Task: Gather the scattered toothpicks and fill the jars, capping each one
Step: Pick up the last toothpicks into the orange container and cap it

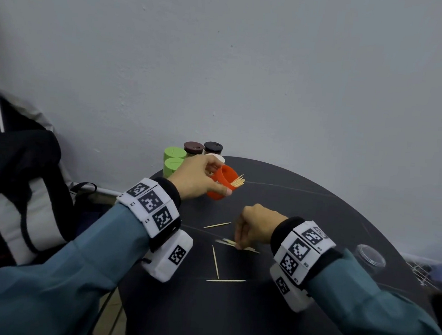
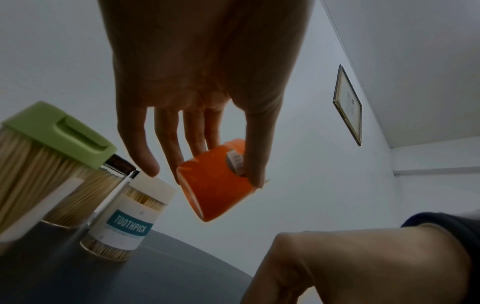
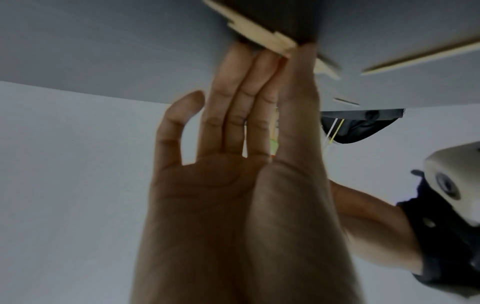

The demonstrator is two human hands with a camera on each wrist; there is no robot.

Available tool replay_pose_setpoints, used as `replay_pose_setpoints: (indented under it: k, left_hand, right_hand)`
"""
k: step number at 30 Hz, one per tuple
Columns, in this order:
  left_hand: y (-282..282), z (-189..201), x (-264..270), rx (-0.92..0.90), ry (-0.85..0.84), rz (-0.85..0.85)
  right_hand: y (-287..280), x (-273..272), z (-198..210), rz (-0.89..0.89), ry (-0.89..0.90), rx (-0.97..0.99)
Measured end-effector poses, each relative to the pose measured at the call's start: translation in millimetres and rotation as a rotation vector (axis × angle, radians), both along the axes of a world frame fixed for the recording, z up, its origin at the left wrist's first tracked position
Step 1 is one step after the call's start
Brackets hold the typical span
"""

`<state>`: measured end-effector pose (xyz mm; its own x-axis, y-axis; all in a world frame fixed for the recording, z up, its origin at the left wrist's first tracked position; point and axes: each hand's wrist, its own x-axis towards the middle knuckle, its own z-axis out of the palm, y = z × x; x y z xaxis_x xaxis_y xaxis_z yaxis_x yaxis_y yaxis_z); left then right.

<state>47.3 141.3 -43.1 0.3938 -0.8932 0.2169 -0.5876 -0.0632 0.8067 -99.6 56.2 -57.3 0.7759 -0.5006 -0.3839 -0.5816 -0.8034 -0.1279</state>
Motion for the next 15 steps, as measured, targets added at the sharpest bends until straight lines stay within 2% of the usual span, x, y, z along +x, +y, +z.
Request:
replay_pose_setpoints:
  k: [10,15]
  left_hand:
    - [1,0,-2,0.006,-0.002,-0.015]
    - [1,-1,-3,0.009,0.013,-0.019]
  right_hand:
    - [-3,-11,4,0.004,0.117,-0.232]
    - [-5,-17,4,0.012,0.163,-0.263]
